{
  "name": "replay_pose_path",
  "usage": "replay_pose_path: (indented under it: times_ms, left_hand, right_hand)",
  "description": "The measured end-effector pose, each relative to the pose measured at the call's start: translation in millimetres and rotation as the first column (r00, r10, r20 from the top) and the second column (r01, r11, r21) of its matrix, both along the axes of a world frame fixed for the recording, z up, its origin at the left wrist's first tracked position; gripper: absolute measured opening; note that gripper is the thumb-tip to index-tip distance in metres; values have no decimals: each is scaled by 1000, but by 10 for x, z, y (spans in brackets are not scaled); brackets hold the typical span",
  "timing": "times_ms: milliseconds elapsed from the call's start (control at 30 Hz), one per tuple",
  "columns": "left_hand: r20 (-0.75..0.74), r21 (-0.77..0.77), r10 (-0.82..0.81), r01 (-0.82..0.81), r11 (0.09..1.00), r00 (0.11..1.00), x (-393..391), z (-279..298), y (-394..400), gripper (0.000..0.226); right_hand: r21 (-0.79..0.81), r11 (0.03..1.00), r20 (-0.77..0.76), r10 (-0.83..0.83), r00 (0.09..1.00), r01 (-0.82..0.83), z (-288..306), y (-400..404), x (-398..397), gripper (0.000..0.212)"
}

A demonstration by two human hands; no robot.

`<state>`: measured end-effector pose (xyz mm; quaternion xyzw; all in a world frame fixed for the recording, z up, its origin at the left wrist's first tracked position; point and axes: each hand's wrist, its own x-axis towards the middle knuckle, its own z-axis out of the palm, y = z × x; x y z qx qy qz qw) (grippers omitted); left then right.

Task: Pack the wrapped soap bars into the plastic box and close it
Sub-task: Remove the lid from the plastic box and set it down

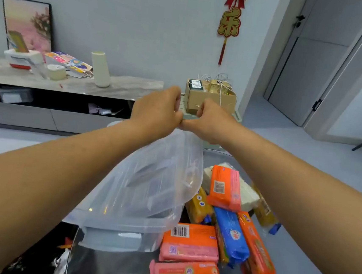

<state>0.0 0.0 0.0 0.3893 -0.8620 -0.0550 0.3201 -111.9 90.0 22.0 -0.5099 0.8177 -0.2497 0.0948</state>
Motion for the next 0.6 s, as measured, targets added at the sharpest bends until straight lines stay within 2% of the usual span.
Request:
replay_pose_path:
  times_ms: [67, 133, 200, 267, 333, 467, 600]
  left_hand:
    - [47, 9, 8, -8, 1000, 999, 57, -25, 12, 13]
    - [74, 23, 16, -17, 1000, 997, 150, -57, 29, 19]
    - [94, 28, 22, -25, 999, 995, 220, -58, 69, 23]
    - [106, 40, 29, -33, 999, 994, 313, -27, 110, 27]
    - [107, 69, 41, -48, 996, 993, 406, 26, 167, 31]
    - [65, 128, 37, -45, 991, 997, 537, 122, 300, 33]
    - [7, 169, 7, -8, 986, 1000, 596, 238, 466, 36]
  right_hand:
    - [137, 991, 114, -10, 993, -6, 19, 47, 37, 40]
    - [221, 975, 177, -50, 983, 10, -4, 81, 53, 47]
    - [243, 970, 250, -76, 965, 14, -42, 90, 94, 45]
    - [237, 971, 342, -99, 935, 16, -36, 110, 129, 30]
    - [183, 982, 437, -124, 891, 47, 18, 188, 175, 15]
    - [24, 986, 553, -151, 819, 165, 148, 366, 159, 11]
    - [-138, 955, 569, -141, 810, 263, 443, 680, 110, 37]
